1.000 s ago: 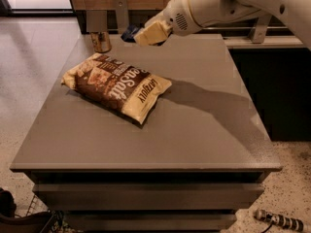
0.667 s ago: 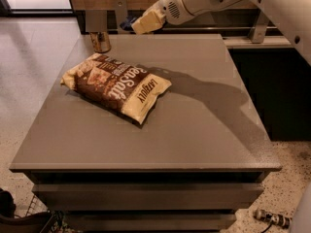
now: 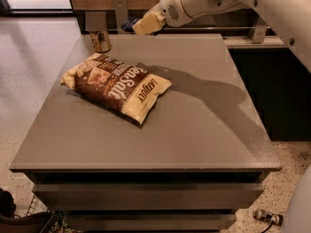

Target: Move rxbar blueberry near orange can

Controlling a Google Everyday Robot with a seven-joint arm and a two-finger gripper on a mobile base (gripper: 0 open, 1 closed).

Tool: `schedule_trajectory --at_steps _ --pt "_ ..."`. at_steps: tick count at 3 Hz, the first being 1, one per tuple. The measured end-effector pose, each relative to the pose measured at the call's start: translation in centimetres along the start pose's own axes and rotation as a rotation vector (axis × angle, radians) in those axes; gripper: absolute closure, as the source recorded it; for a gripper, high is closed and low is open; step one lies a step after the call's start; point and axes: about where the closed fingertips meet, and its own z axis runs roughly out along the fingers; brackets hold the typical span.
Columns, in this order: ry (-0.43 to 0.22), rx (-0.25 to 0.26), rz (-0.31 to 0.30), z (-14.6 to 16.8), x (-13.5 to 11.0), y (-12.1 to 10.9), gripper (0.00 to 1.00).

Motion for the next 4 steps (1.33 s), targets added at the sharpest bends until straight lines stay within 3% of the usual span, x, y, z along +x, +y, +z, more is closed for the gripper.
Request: schedule_trajectory --at_steps 2,4 --pt "-0.044 -0.016 0.049 2.5 3.5 -5.2 1.0" --pt "-0.101 -0.113 0.048 7.7 4.8 -7.3 1.0"
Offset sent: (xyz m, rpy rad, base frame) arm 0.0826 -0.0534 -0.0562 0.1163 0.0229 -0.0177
